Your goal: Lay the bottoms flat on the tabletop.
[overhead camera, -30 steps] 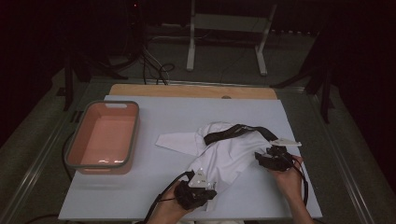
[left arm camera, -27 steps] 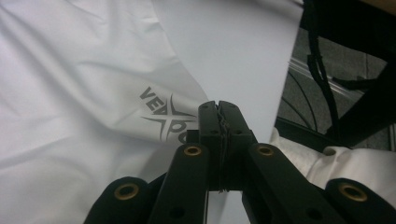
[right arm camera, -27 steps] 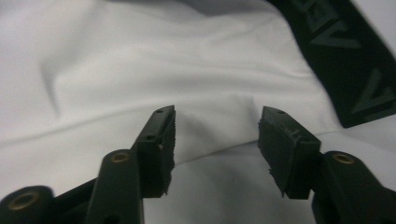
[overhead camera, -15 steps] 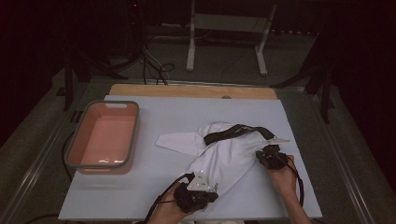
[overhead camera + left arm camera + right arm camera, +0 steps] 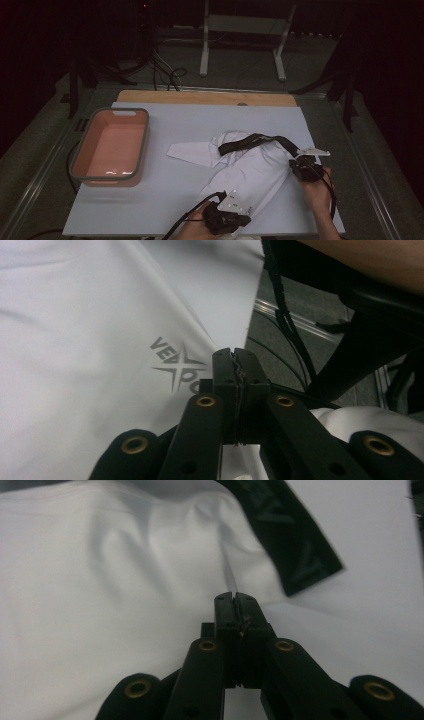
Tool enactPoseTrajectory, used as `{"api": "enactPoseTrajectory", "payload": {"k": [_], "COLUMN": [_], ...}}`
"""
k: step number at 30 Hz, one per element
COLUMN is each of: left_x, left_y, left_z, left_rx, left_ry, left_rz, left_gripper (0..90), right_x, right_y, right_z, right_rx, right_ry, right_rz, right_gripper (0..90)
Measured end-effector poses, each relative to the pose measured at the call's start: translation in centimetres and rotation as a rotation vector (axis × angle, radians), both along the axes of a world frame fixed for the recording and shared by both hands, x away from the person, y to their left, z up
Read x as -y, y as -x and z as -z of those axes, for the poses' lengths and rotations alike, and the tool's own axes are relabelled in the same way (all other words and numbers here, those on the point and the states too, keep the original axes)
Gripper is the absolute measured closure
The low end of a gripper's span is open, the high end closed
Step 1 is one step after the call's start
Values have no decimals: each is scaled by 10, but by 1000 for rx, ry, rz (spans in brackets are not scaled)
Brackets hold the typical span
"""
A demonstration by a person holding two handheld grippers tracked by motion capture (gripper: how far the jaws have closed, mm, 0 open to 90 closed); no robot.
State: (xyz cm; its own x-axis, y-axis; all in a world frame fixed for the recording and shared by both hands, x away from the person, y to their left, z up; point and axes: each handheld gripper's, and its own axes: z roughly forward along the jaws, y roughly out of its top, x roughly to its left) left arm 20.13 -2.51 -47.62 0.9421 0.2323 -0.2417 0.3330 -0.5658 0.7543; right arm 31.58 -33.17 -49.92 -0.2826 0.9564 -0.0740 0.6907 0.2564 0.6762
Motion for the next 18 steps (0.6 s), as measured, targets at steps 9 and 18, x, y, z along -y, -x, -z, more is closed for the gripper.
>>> {"api": "enactPoseTrajectory", "payload": {"k": [9, 18], "left_x": [-21, -37], "left_y": [-23, -48], "left_z": [-7, -5], "left_rx": [53, 93], "left_ry": [-9, -37], "left_rz": [-155, -289], "left_gripper": [595, 534], "right_x": [16, 11], "right_y": [3, 21], "right_z": [0, -4], "right_rx": [8, -4], "right_ry": [23, -43], "right_rz": [72, 56], "right_gripper": [754, 486]}}
